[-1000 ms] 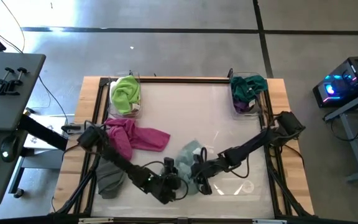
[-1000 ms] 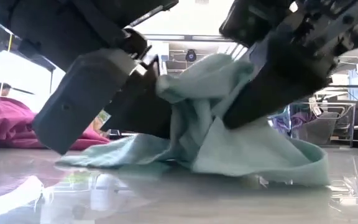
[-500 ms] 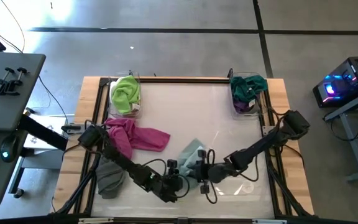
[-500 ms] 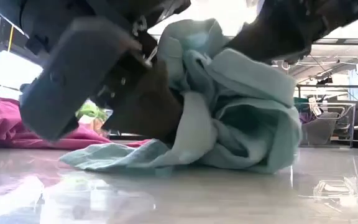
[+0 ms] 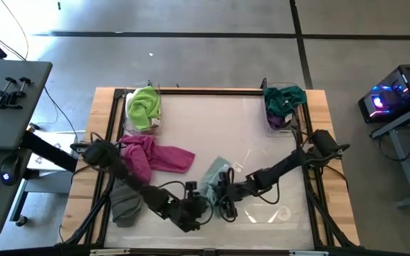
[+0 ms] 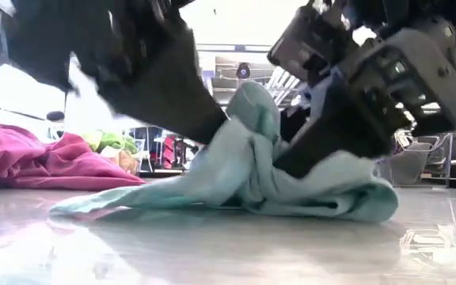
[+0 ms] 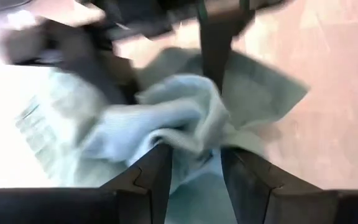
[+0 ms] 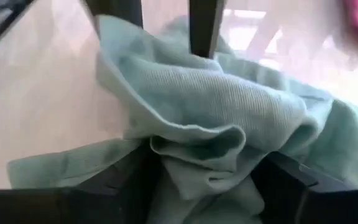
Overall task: Sort towels by color in basket
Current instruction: Put the light blue towel into the left transparent bin
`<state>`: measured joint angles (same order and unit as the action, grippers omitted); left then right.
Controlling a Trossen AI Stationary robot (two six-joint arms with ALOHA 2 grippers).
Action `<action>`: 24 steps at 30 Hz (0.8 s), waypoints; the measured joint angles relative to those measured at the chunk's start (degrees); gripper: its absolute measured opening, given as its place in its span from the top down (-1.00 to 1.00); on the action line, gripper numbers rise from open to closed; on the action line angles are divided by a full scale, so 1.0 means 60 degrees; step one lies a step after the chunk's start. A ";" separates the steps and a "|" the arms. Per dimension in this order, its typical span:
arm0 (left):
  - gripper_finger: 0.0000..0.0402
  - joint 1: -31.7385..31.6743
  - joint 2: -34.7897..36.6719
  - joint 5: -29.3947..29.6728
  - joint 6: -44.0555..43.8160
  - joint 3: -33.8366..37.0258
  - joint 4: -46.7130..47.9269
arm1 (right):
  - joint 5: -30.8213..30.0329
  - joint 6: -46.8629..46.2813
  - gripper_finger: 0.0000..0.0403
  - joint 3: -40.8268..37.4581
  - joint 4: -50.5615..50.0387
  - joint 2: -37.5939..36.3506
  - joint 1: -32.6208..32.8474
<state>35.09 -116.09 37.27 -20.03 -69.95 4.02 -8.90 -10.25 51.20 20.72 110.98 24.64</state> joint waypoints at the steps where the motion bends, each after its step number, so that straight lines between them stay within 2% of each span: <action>1: 0.37 0.0093 0.0217 0.0024 -0.0256 0.0000 0.0335 | -0.0052 -0.0016 -0.06 0.0000 -0.0024 0.0061 0.0000; 4: 0.37 0.0489 0.0661 0.0117 -0.0150 -0.0018 0.0947 | -0.0244 -0.0291 0.19 0.0011 -0.0001 0.0235 0.0007; 8: 0.37 0.1126 0.0783 0.0146 0.1906 -0.0009 0.1474 | -0.0278 -0.0706 0.61 0.0025 0.0596 0.0577 -0.0004; 11: 0.35 0.1216 0.0715 0.0683 0.1133 0.0002 0.0962 | -0.0199 -0.0718 0.88 0.0018 0.1283 0.0806 -0.0004; 14: 0.27 0.0900 0.0713 0.1426 0.0646 0.0000 0.0413 | 0.0066 -0.0772 0.90 0.0001 0.1706 0.0882 -0.0053; 19: 0.04 0.0622 0.0669 0.1023 0.3137 0.0000 0.0283 | 0.0833 -0.1060 0.74 -0.0007 0.1882 0.0889 -0.0280; 22: -0.13 0.0417 0.0471 0.0781 0.4737 -0.0007 0.0300 | 0.1062 -0.1182 0.70 -0.0007 0.1878 0.0889 -0.0375; 24: -0.24 0.0245 0.0351 0.0687 0.5113 -0.0001 0.0329 | 0.1028 -0.1335 0.69 -0.0007 0.1878 0.0889 -0.0422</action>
<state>36.56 -113.98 41.39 10.65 -69.96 6.00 -2.73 -18.26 51.16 31.99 116.31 22.11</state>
